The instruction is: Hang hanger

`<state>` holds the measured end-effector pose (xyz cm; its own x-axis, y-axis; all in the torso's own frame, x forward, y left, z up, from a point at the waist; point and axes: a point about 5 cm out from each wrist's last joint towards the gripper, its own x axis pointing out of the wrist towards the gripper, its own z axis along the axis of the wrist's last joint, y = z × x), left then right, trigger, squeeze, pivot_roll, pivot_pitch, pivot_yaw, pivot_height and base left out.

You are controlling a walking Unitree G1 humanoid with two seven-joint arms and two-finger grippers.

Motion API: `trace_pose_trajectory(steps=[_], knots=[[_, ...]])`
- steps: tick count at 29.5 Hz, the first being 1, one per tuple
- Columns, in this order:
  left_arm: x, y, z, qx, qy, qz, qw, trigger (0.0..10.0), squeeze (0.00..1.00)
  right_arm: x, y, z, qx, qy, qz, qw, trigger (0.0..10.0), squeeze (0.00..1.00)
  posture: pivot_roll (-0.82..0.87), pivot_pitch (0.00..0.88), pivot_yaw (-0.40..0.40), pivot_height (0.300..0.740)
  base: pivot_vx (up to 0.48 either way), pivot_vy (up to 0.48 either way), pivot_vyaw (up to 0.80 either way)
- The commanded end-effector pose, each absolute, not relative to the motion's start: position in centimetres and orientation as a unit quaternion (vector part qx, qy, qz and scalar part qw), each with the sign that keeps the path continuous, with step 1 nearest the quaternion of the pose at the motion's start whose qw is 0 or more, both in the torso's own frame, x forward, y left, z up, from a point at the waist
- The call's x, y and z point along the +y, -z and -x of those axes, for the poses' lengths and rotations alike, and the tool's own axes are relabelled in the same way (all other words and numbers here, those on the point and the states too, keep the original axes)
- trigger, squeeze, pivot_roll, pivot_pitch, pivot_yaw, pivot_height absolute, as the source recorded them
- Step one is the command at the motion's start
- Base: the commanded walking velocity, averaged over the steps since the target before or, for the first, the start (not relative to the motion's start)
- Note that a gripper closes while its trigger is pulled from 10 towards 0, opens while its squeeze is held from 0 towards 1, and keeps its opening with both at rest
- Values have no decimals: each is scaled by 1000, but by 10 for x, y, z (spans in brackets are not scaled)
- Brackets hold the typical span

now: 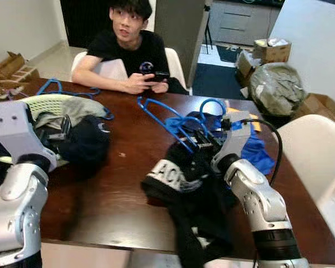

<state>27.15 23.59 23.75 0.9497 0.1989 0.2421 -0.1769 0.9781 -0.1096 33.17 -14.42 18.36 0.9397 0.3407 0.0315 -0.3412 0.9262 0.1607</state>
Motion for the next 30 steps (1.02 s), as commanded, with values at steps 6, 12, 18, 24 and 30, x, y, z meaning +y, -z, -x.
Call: trace_pose_trajectory(steps=[6,12,18,24,30], knots=[[225,-236,-277,-115,-55,40,991,10000,0,-143,-187,-331,-7,-176,-86,981,10000,0,123,23,-80,740,91,-111,0],[224,-239,-281,-112,-62,40,991,10000,0,-143,-187,-331,-9,-175,-86,981,10000,0,119,20,-79,740,89,-424,0],[226,-248,-283,-129,-51,43,989,10000,0,-143,-190,-331,-16,-172,-86,981,10000,0,119,20,-79,740,0,0,0],[229,-250,-286,-126,-31,31,991,10000,0,-142,-192,-332,-22,-173,-81,981,10000,0,121,13,-79,740,0,0,0],[243,-224,-295,-50,-35,33,998,10000,0,-142,-193,-332,-24,-176,-70,982,10000,0,119,6,-82,740,0,0,0]])
